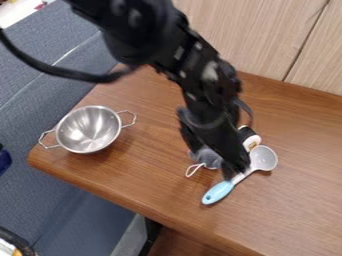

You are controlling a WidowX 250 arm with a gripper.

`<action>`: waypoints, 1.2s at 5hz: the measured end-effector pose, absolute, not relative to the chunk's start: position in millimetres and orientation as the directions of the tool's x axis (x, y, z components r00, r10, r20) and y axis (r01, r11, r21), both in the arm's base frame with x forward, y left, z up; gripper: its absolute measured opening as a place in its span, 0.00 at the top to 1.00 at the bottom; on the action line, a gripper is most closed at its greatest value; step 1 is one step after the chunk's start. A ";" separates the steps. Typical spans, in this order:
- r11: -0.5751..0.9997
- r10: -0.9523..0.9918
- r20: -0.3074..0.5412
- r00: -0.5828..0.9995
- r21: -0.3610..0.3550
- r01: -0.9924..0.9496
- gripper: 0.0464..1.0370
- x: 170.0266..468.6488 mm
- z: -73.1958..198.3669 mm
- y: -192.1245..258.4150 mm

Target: Move the blue spoon to the top left of the table

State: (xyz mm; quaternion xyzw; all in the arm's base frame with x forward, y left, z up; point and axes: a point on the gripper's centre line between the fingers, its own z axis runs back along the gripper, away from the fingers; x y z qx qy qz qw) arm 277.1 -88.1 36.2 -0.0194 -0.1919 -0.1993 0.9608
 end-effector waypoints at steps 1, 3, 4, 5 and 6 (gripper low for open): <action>0.890 -0.430 0.338 0.838 0.004 0.455 0.04 271.2 20.3 -94.5; 0.848 -0.495 0.283 0.821 -0.049 0.528 0.04 265.2 -8.8 -95.2; 0.855 -0.485 0.248 0.839 -0.070 0.515 0.04 267.5 -23.1 -92.6; 0.855 -0.490 0.249 0.835 -0.048 0.516 0.04 276.8 -24.6 -91.9; 0.852 -0.504 0.245 0.828 -0.014 0.523 0.07 283.3 -27.7 -93.4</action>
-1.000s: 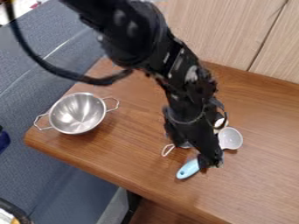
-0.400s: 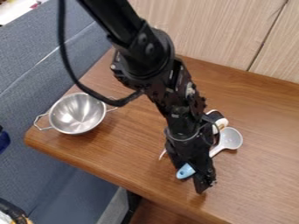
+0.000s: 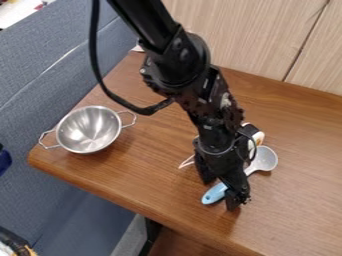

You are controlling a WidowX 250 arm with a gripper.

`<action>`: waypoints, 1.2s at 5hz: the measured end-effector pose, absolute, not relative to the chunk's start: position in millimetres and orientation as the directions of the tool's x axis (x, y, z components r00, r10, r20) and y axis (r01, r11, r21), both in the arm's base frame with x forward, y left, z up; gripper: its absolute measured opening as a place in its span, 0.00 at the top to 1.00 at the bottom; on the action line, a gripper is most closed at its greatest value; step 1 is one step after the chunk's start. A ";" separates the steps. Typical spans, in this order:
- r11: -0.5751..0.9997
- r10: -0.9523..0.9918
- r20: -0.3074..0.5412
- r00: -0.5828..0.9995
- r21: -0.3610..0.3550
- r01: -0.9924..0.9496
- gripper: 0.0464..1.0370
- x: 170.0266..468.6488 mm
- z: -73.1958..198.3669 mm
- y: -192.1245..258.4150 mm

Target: Move the blue spoon to the top left of the table

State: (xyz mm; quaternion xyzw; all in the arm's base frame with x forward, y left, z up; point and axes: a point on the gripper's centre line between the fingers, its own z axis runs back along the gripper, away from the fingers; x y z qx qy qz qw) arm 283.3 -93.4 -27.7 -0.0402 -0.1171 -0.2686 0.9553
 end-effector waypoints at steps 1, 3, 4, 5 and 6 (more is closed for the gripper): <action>0.877 -0.471 0.262 0.843 0.038 0.478 0.34 282.6 -29.1 -91.9; 0.872 -0.485 0.255 0.837 0.070 0.484 0.72 280.2 -27.5 -96.4; 0.870 -0.486 0.249 0.838 0.047 0.490 0.72 277.8 -27.4 -99.4; 0.839 -0.525 0.246 0.815 -0.013 0.545 0.72 271.2 -23.4 -109.1; 0.828 -0.524 0.313 0.792 -0.029 0.559 0.72 272.3 2.6 -115.8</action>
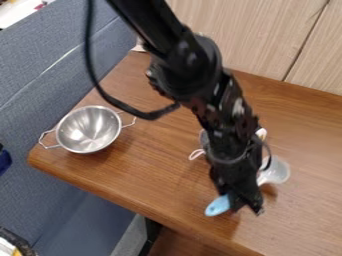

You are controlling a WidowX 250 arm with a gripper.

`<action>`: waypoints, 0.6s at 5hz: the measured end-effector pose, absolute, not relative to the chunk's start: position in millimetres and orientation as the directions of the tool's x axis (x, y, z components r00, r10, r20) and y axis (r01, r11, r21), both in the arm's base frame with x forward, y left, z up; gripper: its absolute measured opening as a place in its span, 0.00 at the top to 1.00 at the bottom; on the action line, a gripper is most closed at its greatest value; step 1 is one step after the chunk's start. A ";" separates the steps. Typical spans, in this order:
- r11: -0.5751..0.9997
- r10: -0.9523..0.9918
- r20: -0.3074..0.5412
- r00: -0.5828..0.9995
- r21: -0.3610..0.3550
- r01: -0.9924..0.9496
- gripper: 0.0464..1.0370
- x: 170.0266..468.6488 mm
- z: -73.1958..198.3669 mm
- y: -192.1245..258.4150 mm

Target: Move the blue spoon to the top left of the table

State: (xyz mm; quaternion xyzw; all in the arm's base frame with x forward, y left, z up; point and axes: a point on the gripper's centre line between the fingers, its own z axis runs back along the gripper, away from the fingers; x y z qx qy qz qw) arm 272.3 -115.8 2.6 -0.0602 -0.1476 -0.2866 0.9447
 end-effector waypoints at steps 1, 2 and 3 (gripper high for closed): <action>0.832 -0.514 0.361 0.778 -0.011 0.555 0.72 273.0 23.6 -111.0; 0.862 -0.474 0.378 0.795 0.013 0.508 0.72 278.6 40.1 -96.9; 0.894 -0.423 0.400 0.813 0.038 0.447 0.72 300.0 53.7 -77.2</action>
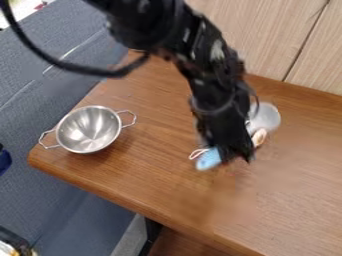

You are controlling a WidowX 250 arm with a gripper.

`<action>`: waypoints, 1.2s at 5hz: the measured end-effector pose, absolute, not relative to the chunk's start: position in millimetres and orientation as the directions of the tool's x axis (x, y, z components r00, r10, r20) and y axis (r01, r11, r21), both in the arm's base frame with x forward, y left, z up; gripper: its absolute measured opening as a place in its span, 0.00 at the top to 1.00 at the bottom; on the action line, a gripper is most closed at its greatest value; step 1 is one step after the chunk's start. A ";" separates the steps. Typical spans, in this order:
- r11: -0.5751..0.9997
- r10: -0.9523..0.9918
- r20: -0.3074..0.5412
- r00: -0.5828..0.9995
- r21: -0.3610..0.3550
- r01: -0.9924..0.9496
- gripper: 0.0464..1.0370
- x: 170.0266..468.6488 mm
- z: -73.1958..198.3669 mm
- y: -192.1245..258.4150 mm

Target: Move the blue spoon to the top left of the table

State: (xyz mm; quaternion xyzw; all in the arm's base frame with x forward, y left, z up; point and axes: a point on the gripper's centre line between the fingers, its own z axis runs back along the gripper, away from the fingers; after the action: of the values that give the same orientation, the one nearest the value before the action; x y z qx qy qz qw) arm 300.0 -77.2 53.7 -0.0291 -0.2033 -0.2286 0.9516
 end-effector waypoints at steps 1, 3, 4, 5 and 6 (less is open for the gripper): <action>0.931 -0.355 0.422 0.834 0.075 0.358 0.72 335.9 67.1 -47.3; 0.974 -0.227 0.361 0.905 0.101 0.204 0.72 382.7 44.7 1.9; 0.979 -0.194 0.329 0.924 0.130 0.159 0.72 393.2 23.0 15.4; 0.982 -0.163 0.297 0.941 0.137 0.127 0.72 399.8 2.1 27.9; 0.985 -0.145 0.274 0.951 0.130 0.112 0.72 402.3 -18.1 36.7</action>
State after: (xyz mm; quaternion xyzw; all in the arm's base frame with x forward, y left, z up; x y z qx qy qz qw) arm 402.3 36.7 -18.1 0.0567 -0.1427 -0.0651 0.9860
